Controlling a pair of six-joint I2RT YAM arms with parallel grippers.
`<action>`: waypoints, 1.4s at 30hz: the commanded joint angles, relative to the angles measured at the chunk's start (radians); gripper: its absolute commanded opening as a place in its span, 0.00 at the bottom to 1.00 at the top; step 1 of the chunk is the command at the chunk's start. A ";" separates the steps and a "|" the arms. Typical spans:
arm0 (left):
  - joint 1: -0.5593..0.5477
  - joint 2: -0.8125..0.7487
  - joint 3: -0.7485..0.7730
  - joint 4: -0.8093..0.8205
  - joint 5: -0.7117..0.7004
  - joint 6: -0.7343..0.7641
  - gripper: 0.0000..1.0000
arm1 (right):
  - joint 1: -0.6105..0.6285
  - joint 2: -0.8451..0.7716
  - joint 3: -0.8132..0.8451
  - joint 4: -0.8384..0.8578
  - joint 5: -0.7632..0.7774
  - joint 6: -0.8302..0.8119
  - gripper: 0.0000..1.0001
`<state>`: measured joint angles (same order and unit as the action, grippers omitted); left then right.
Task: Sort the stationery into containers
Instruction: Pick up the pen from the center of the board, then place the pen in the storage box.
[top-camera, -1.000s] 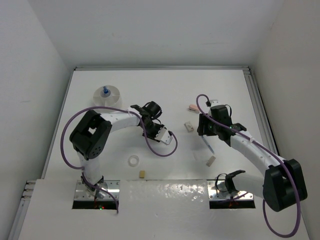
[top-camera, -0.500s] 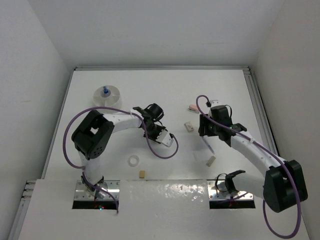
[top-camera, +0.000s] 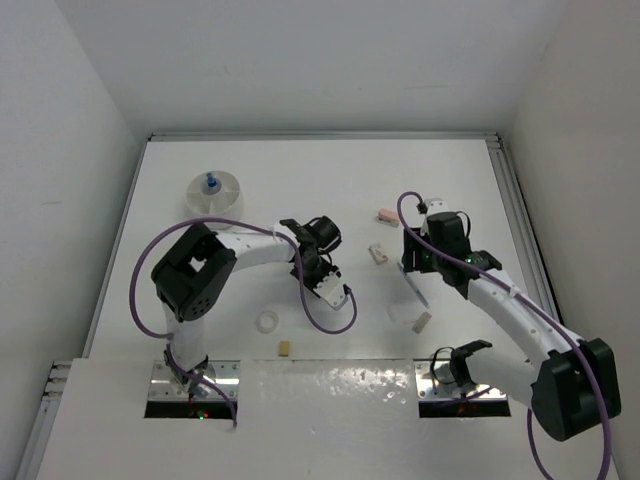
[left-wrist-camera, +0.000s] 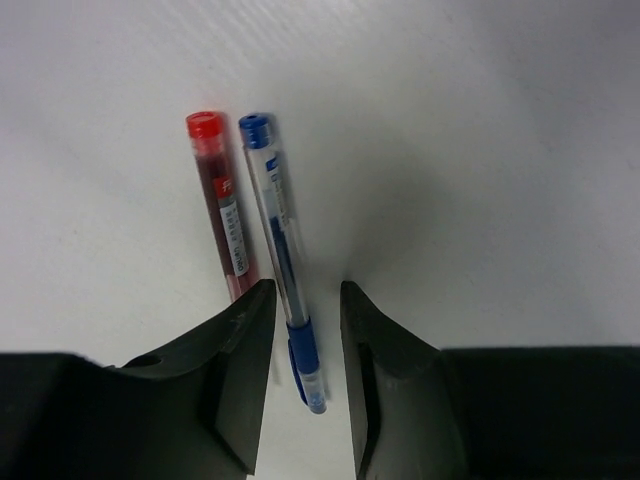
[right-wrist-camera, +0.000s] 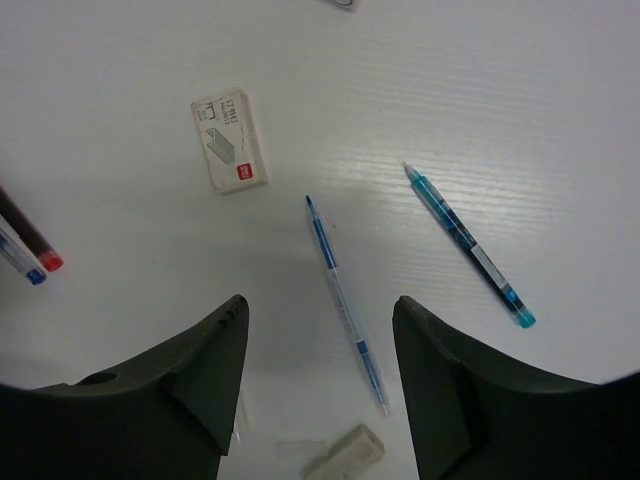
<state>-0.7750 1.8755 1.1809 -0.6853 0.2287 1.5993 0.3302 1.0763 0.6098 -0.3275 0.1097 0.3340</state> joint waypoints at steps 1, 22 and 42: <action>-0.024 0.066 -0.021 -0.161 -0.072 0.057 0.31 | -0.003 -0.033 0.004 -0.016 0.033 -0.036 0.59; 0.095 0.056 0.121 -0.233 0.196 -0.168 0.00 | -0.005 -0.173 0.016 -0.061 0.076 -0.104 0.60; 0.704 -0.353 0.144 0.421 0.749 -1.134 0.00 | -0.005 0.068 0.113 0.218 -0.103 -0.020 0.59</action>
<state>-0.1642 1.6371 1.4349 -0.7029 0.8814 0.8219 0.3286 1.0973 0.6666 -0.2237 0.0593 0.2852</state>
